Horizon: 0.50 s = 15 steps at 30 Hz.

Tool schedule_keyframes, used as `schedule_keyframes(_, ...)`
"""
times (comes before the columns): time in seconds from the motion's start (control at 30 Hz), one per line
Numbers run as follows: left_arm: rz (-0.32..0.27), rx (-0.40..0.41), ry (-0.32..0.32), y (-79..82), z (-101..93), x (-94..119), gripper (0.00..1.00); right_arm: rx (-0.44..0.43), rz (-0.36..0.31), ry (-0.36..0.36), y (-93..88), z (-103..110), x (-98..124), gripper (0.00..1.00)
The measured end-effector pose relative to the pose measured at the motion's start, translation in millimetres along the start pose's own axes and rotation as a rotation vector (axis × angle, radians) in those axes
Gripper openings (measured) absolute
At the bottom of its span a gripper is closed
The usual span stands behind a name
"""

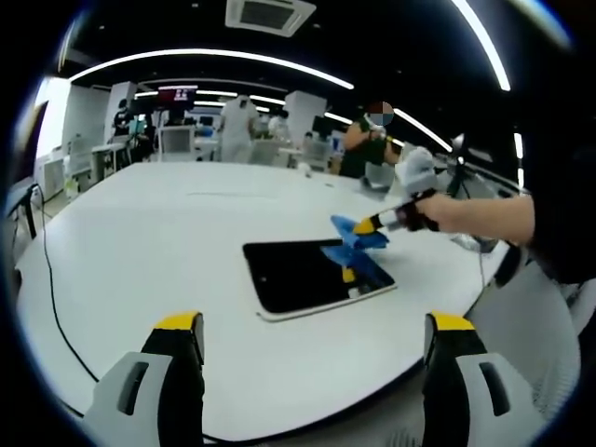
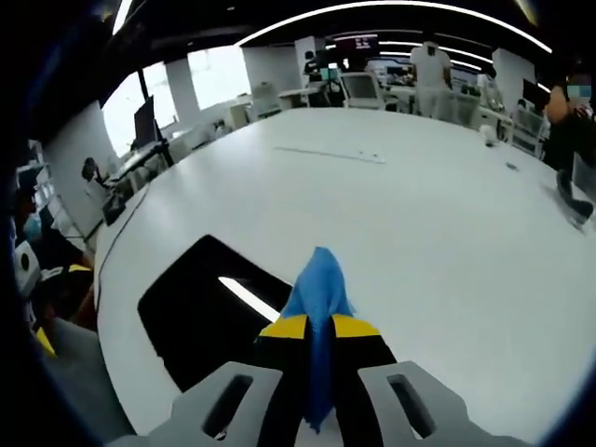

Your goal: Wipe the mirror surface with the cleaning cloth until all visible marks leave the cleaned area.

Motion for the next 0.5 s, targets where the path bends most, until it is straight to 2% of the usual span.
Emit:
schedule_keyframes(0.13,0.004,0.001,-0.005,-0.6,-0.7,-0.4,0.99,0.012,0.032,0.007,-10.4,7.7,-8.9,0.03)
schedule_keyframes(0.17,0.004,0.002,-0.006,-0.5,-0.9,-0.6,0.99,0.034,0.005,-0.013,-8.4,6.3,-8.6,0.03)
schedule_keyframes(0.4,0.002,0.002,-0.014,-0.1,-1.7,-0.9,0.99,-0.037,0.023,-0.011,-8.1,3.8,-6.2,0.03)
schedule_keyframes(0.5,0.0,0.003,-0.011,0.1,-1.2,-0.5,0.99,-0.024,0.026,-0.02,-7.1,4.6,-7.0,0.02)
Point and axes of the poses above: the point that each gripper's makers call its tool centre point, and the gripper's own axes: x roughly backward along the fingers, z roughly to its left, y roughly out of its top, the point moved 3 cm from there along x, roughly backward along the fingers, and after that the axes turned 11 degrees about -y, right-handed, at the moved point
